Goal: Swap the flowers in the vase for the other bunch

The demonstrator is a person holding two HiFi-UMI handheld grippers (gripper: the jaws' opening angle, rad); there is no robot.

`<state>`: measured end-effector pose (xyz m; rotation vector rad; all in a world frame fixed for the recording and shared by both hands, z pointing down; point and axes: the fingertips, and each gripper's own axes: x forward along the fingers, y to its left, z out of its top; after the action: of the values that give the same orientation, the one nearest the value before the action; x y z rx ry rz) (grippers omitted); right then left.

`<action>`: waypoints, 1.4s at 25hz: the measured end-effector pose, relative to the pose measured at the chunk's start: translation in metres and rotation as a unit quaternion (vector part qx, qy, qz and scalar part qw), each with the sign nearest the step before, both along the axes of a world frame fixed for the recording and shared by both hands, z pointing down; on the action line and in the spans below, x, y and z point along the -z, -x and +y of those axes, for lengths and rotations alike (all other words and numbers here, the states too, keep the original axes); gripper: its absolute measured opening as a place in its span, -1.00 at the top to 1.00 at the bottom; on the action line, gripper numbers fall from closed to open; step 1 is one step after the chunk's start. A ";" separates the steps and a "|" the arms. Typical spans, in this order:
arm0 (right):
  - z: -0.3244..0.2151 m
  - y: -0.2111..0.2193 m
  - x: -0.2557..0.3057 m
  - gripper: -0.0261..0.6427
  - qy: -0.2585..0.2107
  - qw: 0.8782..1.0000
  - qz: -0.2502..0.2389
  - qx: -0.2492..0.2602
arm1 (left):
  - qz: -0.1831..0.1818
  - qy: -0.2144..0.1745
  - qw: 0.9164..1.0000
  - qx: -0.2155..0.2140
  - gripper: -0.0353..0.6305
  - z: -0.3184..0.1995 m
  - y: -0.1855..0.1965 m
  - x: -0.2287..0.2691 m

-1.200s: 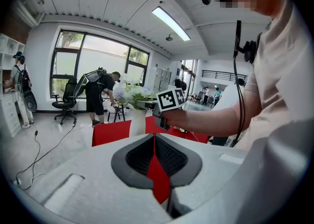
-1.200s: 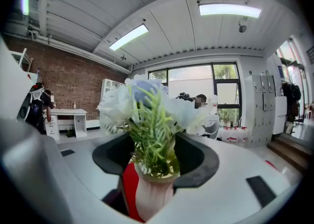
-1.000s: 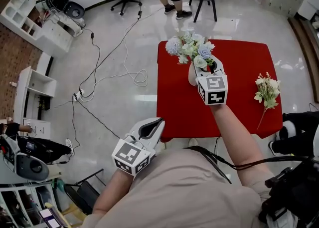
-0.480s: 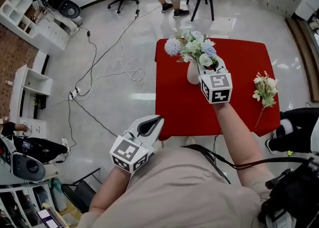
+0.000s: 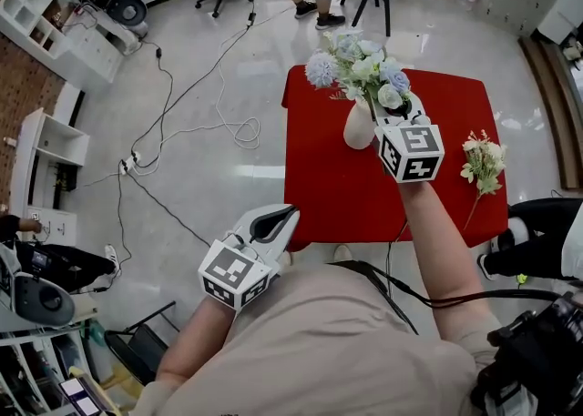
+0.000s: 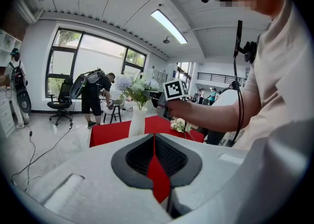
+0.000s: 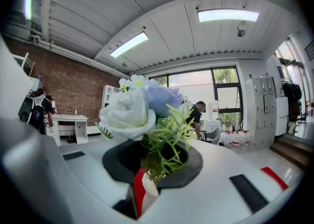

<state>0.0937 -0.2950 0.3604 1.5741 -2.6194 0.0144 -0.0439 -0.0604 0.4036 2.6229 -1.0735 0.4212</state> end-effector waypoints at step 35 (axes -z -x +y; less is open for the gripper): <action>0.077 -0.051 0.184 0.72 -0.101 0.989 -0.091 -0.051 | 0.033 -0.004 0.994 -0.104 0.87 -0.004 0.009 0.005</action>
<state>0.1451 -0.2183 0.1762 1.8542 -2.7494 -0.1081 -0.0530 -0.0642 0.3986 2.7462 -0.7865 0.3707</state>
